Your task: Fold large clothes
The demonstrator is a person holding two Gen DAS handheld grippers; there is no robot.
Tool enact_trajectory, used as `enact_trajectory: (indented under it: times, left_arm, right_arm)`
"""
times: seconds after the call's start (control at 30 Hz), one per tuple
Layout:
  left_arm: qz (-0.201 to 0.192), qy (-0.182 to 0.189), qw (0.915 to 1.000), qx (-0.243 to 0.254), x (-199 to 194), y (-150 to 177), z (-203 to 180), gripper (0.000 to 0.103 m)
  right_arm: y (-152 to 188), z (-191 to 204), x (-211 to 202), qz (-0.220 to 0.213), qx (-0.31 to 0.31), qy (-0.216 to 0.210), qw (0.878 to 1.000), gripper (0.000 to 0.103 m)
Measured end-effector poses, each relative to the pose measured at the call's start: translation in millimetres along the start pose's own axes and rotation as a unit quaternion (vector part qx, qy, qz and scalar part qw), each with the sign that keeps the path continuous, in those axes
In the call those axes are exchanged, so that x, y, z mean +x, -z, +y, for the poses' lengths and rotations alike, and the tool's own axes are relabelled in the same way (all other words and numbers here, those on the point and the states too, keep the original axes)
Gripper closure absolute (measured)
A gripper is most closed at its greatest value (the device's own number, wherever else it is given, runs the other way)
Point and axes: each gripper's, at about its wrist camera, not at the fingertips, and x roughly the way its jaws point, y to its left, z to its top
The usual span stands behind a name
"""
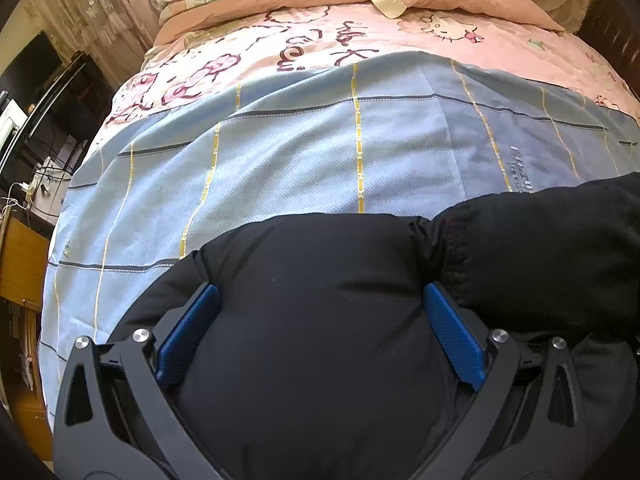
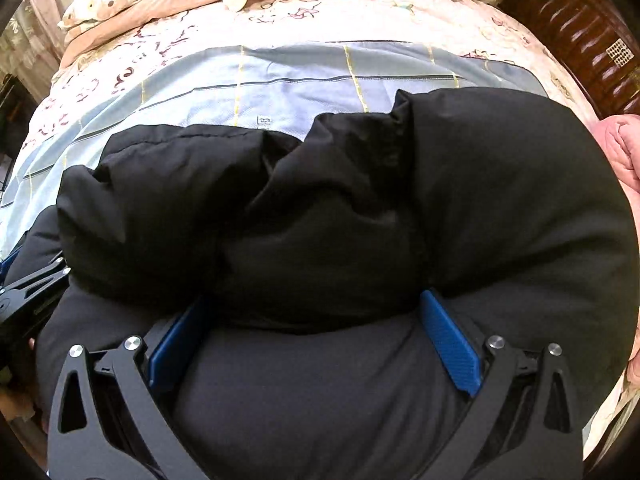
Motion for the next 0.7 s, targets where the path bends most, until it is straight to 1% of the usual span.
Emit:
enact_trajectory:
  times: [0.13, 0.17, 0.2, 0.23, 0.27, 0.33, 0.4, 0.43, 0.47, 0.57, 0.6, 0.63, 0.7]
  left_arm:
    - [0.017, -0.012, 0.9998, 0.006, -11, -3, -1, 0.002]
    - [0.018, -0.011, 0.9998, 0.003, -18, -4, -1, 0.002]
    - [0.018, -0.001, 0.9998, -0.004, -29, -4, -1, 0.002]
    - [0.016, 0.007, 0.9998, -0.008, -38, -4, -1, 0.002]
    - [0.005, 0.016, 0.9999, -0.004, -56, -3, -4, 0.002]
    - [-0.021, 0.031, 0.9992, 0.014, -79, 0, -16, 0.002]
    - [-0.042, 0.04, 0.9981, 0.024, -92, 1, -27, 0.002]
    - [-0.047, 0.055, 0.997, 0.027, -94, 2, -35, 0.002]
    - [-0.043, 0.062, 0.9966, 0.031, -91, 2, -42, 0.002]
    - [-0.02, 0.058, 0.9973, 0.04, -69, 0, -62, 0.002]
    - [-0.012, 0.061, 0.9976, 0.033, -61, 0, -64, 0.002]
    - [0.003, 0.071, 0.9974, 0.015, -48, -3, -62, 0.002]
    - [0.014, 0.081, 0.9965, -0.009, -37, -5, -55, 0.002]
  right_arm:
    - [-2, 0, -9, 0.011, 0.0, -0.002, 1.0, 0.001]
    - [-4, 0, -12, 0.014, -0.004, -0.001, 1.0, 0.001]
    - [-6, -1, -19, 0.015, -0.013, 0.003, 1.0, 0.001]
    - [-7, -3, -27, 0.006, -0.023, 0.011, 1.0, 0.001]
    - [-10, -7, -37, -0.012, -0.036, 0.029, 0.999, 0.001]
    - [-14, -16, -46, -0.03, -0.047, 0.045, 0.997, 0.001]
    - [-17, -31, -47, -0.034, -0.038, 0.037, 0.998, 0.001]
    - [-17, -39, -43, -0.028, -0.031, 0.028, 0.999, 0.001]
    - [-17, -44, -41, -0.023, -0.026, 0.022, 0.999, 0.001]
    - [-17, -55, -22, -0.016, -0.026, 0.01, 0.999, 0.001]
    - [-17, -56, -15, -0.015, -0.03, 0.003, 0.999, 0.001]
    - [-18, -58, -3, -0.01, -0.03, -0.009, 0.999, 0.001]
    - [-25, -60, 10, -0.01, -0.015, -0.03, 0.999, 0.001]
